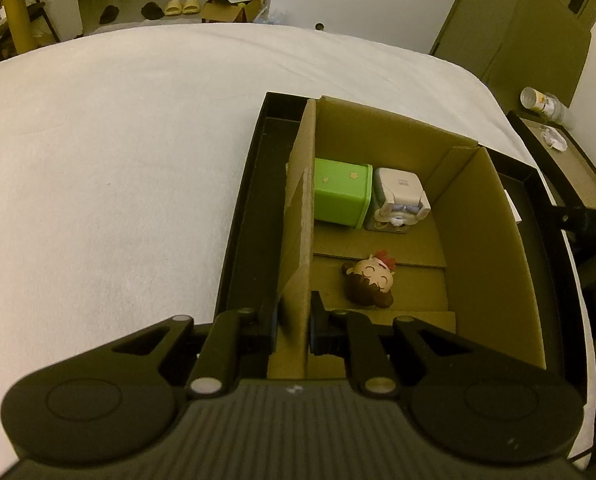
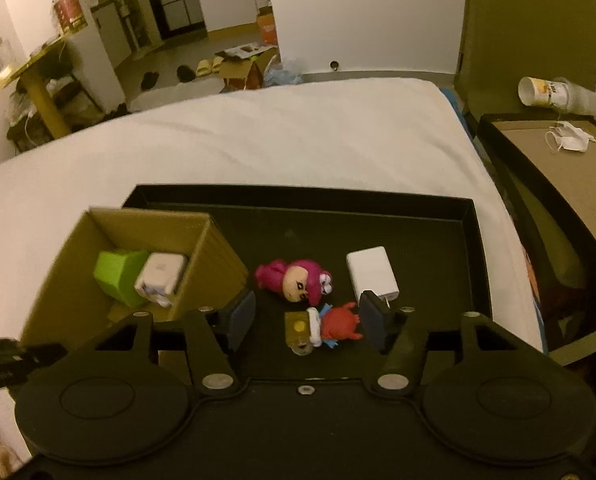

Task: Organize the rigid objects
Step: 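Withdraw the right gripper to the red toy with the clear yellow cup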

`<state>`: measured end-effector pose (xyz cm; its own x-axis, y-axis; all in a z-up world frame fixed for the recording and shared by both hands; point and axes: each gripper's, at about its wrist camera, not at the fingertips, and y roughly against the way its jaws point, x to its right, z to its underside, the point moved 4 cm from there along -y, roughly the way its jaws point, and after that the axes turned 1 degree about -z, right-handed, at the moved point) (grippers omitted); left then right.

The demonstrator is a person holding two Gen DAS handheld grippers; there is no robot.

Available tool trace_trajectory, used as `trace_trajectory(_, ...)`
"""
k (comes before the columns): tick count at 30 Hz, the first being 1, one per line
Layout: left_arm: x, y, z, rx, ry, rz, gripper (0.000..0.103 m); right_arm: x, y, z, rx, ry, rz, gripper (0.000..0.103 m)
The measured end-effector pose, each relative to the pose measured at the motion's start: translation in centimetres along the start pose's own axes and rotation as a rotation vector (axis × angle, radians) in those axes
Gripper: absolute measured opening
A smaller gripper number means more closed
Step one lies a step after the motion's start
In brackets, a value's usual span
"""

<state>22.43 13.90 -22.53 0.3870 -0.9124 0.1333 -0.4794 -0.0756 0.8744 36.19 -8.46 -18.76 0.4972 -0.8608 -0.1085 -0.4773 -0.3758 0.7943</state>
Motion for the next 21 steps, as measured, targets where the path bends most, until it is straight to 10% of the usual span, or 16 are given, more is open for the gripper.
trace_trajectory(21,0.3,0.2,0.2,0.003,0.020,-0.021,0.012,0.4,-5.2,2.4,-0.036,0.083,0.011,0.066)
